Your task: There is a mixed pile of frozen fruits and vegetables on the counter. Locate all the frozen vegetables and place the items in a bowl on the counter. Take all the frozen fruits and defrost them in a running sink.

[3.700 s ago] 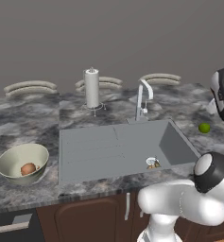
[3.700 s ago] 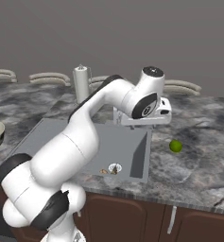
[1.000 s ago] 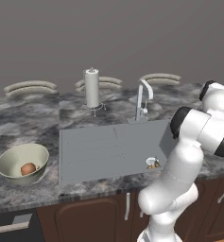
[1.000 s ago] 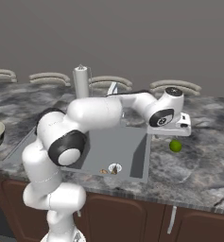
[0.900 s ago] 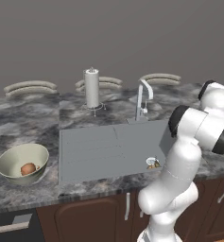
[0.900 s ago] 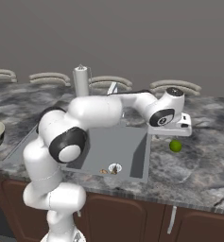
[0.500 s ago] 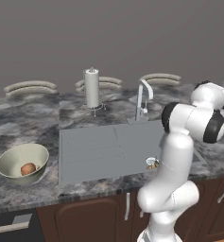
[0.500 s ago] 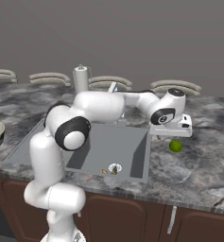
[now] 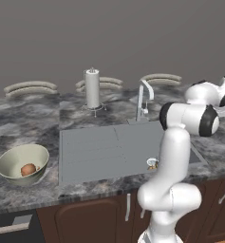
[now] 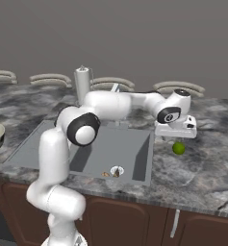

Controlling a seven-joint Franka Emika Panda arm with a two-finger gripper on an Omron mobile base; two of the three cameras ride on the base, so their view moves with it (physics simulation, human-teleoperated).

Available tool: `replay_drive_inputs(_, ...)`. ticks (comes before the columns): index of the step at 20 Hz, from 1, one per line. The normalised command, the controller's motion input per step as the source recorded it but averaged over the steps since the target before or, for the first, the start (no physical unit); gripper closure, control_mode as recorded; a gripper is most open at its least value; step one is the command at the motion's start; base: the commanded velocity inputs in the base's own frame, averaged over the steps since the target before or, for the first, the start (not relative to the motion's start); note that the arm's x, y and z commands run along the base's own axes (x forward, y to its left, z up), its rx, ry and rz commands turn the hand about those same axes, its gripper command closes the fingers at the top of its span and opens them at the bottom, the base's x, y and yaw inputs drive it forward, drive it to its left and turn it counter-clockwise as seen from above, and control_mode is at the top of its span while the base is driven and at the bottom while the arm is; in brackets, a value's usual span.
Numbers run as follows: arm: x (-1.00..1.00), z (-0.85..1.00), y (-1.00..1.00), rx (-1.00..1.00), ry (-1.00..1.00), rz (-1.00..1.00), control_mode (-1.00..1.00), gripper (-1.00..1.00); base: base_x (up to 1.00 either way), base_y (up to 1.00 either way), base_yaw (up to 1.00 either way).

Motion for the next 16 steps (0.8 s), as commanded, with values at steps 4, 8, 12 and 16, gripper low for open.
replay_drive_inputs(4, 0.26, -0.23, -0.08, 0.00, 0.05, 0.00, -1.00, -1.00, 0.00, 0.00, 0.00)
replay_drive_inputs(8, 0.23, -0.25, -0.09, 0.00, 0.05, 0.00, -1.00, -1.00, 0.00, 0.00, 0.00)
replay_drive_inputs(12, 0.19, -0.22, -0.11, 0.00, 0.04, 0.00, -1.00, -1.00, 0.00, 0.00, 0.00)
replay_drive_inputs(16, 0.17, -0.21, -0.15, 0.01, 0.04, 0.00, -1.00, -1.00, 0.00, 0.00, 0.00)
